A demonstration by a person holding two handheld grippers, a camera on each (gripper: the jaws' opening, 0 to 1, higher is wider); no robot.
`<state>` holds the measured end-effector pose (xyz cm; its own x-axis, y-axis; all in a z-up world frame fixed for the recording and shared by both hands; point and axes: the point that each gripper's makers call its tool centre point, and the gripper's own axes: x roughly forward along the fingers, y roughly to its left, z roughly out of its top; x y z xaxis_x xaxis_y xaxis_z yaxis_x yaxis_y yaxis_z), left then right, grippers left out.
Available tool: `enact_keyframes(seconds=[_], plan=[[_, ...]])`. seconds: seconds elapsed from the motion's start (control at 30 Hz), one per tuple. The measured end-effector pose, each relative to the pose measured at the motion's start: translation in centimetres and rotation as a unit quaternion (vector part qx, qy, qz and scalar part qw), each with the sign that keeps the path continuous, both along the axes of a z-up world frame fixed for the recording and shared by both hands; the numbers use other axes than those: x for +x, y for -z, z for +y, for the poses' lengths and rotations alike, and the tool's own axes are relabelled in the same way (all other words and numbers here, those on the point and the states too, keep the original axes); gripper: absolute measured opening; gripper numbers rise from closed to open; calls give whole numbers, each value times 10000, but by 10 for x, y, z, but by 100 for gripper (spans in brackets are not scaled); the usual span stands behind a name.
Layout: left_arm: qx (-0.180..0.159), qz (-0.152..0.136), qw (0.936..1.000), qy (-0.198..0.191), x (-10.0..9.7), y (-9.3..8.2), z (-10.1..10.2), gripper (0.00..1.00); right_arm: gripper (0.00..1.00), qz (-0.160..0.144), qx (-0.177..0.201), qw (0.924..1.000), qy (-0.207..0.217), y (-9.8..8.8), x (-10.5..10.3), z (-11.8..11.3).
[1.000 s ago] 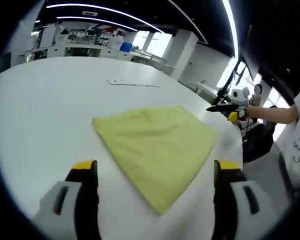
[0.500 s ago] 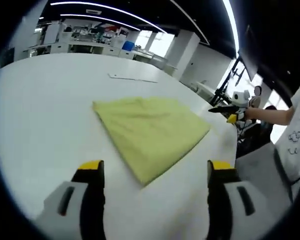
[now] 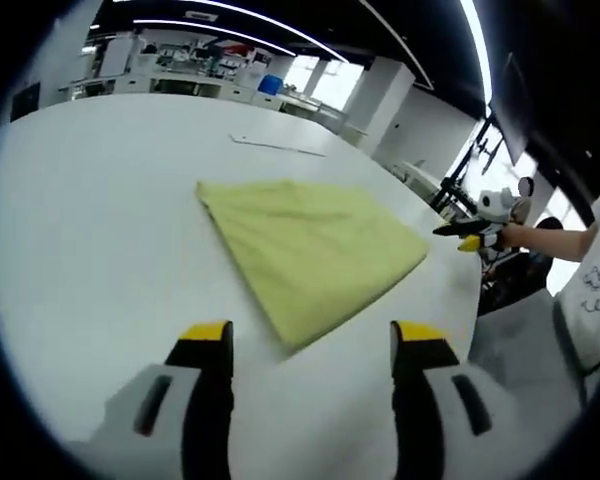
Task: Fold the garment on the visible template until the final outline fits inside the template.
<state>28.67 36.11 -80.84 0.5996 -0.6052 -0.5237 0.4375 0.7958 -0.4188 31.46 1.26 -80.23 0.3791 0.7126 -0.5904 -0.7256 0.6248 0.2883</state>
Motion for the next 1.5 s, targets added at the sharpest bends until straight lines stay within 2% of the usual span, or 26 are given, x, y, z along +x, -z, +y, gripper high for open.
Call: enact_keyframes(seconds=[0.07, 0.13, 0.3, 0.43, 0.53, 0.73, 0.87, 1.03, 1.13, 1.3, 1.5], plan=[[39, 59, 10000, -32, 0, 2, 0, 49, 48, -4, -18, 10000, -18, 1, 0, 0], [18, 94, 9999, -43, 0, 4, 1, 46, 45, 55, -1, 10000, -29, 4, 0, 2], [-50, 231, 9996, -139, -2, 11, 1, 40, 28, 261, -150, 9995, -108, 19, -4, 3], [-50, 309, 9994, -148, -2, 13, 1, 33, 29, 319, -163, 9993, -40, 27, 1, 3], [-77, 388, 9991, -156, -2, 17, 2, 28, 26, 363, -162, 9992, 12, 32, 7, 2], [-124, 499, 9984, -228, -2, 21, 4, 20, 17, 424, -158, 9989, 112, 37, 16, 0], [-124, 530, 9981, -285, 0, 24, 6, 18, 10, 429, -135, 9989, 124, 36, 17, 1], [-238, 581, 9976, -307, 2, 26, 5, 8, 0, 457, -183, 9986, 191, 37, 16, -2], [-311, 629, 9969, -345, 3, 25, 4, 0, 0, 453, -185, 9985, 232, 37, 18, -4], [-255, 573, 9975, -336, 2, 26, 8, 0, 0, 429, -174, 9987, 204, 35, 16, -4], [-285, 706, 9965, -336, -5, 30, 6, 0, 0, 537, -86, 9983, 207, 34, 9, -7]])
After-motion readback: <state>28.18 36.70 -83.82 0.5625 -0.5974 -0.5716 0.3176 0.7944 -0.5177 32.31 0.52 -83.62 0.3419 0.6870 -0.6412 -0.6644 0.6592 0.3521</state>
